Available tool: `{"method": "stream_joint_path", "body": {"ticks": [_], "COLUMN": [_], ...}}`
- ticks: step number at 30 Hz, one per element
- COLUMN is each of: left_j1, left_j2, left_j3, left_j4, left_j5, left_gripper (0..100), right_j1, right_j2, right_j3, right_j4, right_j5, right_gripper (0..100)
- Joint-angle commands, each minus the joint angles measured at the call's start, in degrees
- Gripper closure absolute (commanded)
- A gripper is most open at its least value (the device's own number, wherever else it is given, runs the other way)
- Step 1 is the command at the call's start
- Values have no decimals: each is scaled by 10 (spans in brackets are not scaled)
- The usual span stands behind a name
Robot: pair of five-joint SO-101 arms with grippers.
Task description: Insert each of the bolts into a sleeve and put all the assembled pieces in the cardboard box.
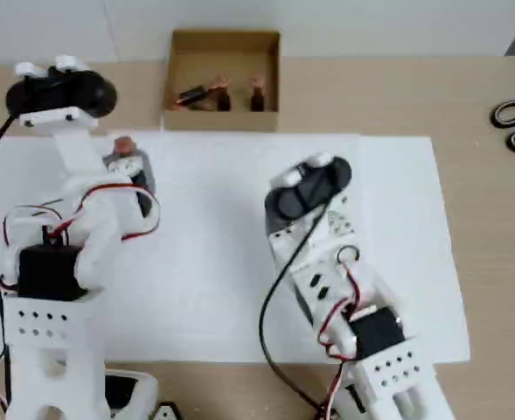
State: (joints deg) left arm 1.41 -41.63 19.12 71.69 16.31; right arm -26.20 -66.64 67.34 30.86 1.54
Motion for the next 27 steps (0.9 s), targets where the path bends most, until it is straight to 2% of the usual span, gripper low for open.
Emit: {"method": "stream_joint_path", "body": {"ticks": [1,5,8,11,15,19,21,27], "left_j1": [28,44,46,47,56,87,103,110], "left_j2": [-16,-16,-16,-14,-15,-14,-14,-17], "left_j3": [-2,-2,-2,-1,1,28,55,159], "left_j4": [-18,-51,-85,-109,-113,-116,-146,-293], "left_j5": [10,41,71,75,76,76,76,74], "left_gripper": [994,994,994,994,994,994,994,994], "right_j1": [-1,-7,-40,-77,-81,-82,-82,-102], "right_j2": [-57,-102,-131,-158,-189,-213,-223,-233], "right_j3": [53,122,155,175,190,211,222,241], "right_j4": [-80,-133,-143,-141,-140,-140,-140,-140], "right_j5": [0,0,0,0,-3,-70,-91,-91], "right_gripper": [994,994,995,995,995,995,995,995]}}
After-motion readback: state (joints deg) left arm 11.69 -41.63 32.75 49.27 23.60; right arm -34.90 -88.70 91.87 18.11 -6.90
